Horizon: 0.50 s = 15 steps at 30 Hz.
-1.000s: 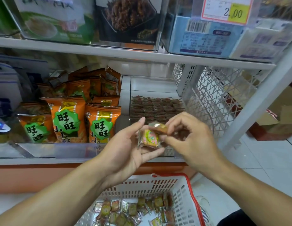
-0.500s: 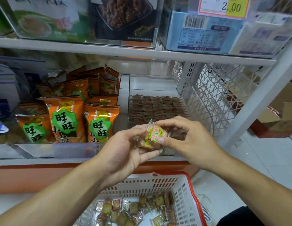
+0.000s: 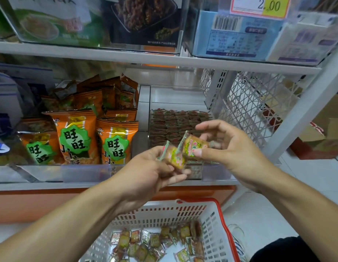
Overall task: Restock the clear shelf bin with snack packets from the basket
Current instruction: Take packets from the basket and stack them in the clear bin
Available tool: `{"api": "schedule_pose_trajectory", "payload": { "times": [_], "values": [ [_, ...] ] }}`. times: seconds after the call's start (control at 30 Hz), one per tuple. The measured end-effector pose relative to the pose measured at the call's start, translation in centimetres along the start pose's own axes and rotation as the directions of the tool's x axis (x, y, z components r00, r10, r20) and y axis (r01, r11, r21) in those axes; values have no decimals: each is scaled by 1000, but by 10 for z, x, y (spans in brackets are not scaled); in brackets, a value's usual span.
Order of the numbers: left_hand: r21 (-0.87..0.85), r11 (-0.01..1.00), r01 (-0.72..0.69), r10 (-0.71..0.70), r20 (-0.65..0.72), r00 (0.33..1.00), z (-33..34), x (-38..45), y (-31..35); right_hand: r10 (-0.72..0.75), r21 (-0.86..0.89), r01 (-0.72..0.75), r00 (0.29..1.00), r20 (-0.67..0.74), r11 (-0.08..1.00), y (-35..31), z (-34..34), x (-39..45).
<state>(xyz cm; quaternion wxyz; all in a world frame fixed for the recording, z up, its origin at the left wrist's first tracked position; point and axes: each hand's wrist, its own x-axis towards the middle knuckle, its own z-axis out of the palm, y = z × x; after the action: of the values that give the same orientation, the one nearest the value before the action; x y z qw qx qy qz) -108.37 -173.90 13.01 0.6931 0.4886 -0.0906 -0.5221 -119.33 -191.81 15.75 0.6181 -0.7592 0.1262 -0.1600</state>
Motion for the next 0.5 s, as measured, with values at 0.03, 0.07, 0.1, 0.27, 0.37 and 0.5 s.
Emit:
{"api": "schedule_pose_trajectory", "payload": {
  "times": [0.03,0.07,0.1,0.27,0.37,0.5],
  "values": [
    [22,1000,-6,7,-26,1000,0,0,0,-9,2,9,999,33,1000,-2,-4,0],
    [40,999,-9,11,-45,999,-1,1,-1,-22,-12,23,997,77,1000,-4,-8,0],
    [55,998,-6,9,-47,999,-1,0,-1,-32,-35,36,992,125,999,-6,-10,-1],
    [123,992,14,-14,2,1000,1,-3,-3,-16,-274,89,966,259,958,-4,-11,0],
    [157,988,7,-5,-17,1000,1,-1,-5,-12,-380,111,967,254,918,-1,-12,1],
    [258,966,-25,25,2,1000,2,1,-9,84,-516,106,940,331,850,1,-13,0]
  ]
}}
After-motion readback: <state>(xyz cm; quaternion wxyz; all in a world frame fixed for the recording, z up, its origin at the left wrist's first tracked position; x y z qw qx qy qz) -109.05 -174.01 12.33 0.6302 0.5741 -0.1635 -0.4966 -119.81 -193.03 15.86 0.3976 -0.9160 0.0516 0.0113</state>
